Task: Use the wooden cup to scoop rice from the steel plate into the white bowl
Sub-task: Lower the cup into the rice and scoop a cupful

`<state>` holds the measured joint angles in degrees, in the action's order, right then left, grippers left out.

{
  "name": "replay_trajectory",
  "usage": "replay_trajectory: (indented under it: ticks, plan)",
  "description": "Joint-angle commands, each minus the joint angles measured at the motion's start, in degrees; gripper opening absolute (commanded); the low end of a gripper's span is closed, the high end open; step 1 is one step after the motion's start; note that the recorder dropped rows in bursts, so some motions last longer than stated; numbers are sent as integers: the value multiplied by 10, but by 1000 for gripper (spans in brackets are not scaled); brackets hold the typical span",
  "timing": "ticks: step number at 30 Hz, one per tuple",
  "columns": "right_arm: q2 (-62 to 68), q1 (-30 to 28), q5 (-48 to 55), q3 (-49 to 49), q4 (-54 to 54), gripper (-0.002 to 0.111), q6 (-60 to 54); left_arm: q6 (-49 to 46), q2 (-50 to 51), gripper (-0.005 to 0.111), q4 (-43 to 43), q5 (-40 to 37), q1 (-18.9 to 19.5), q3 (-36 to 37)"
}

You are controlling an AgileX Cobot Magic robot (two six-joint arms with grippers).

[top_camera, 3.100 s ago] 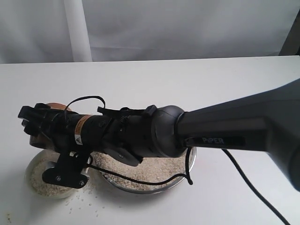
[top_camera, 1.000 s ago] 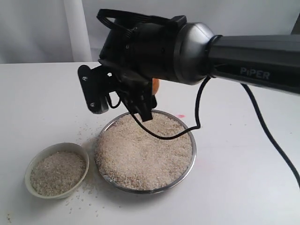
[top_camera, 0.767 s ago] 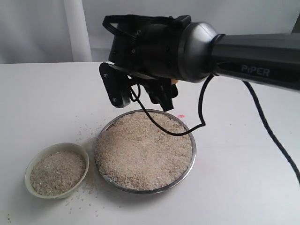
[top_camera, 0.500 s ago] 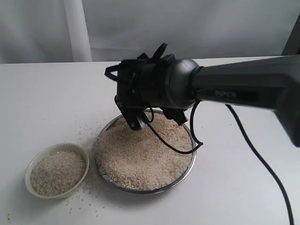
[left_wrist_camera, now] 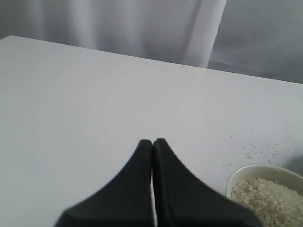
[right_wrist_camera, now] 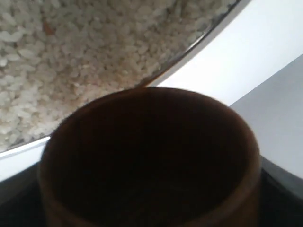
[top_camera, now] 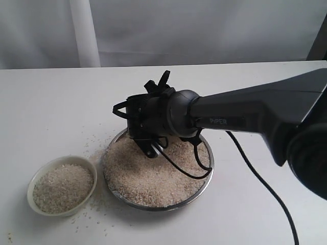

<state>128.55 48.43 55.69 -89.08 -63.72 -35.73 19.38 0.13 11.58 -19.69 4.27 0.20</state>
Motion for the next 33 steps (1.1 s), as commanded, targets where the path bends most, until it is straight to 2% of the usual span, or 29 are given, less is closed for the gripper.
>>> replay_trajectory:
  ticks: [1, 33]
  plan:
    - [-2, 7, -11, 1, -13, 0, -1, 1, -1, 0, -3, 4, -3, -2]
    - [32, 33, -30, 0, 29, 0, -21, 1, -1, 0, -3, 4, -3, -2]
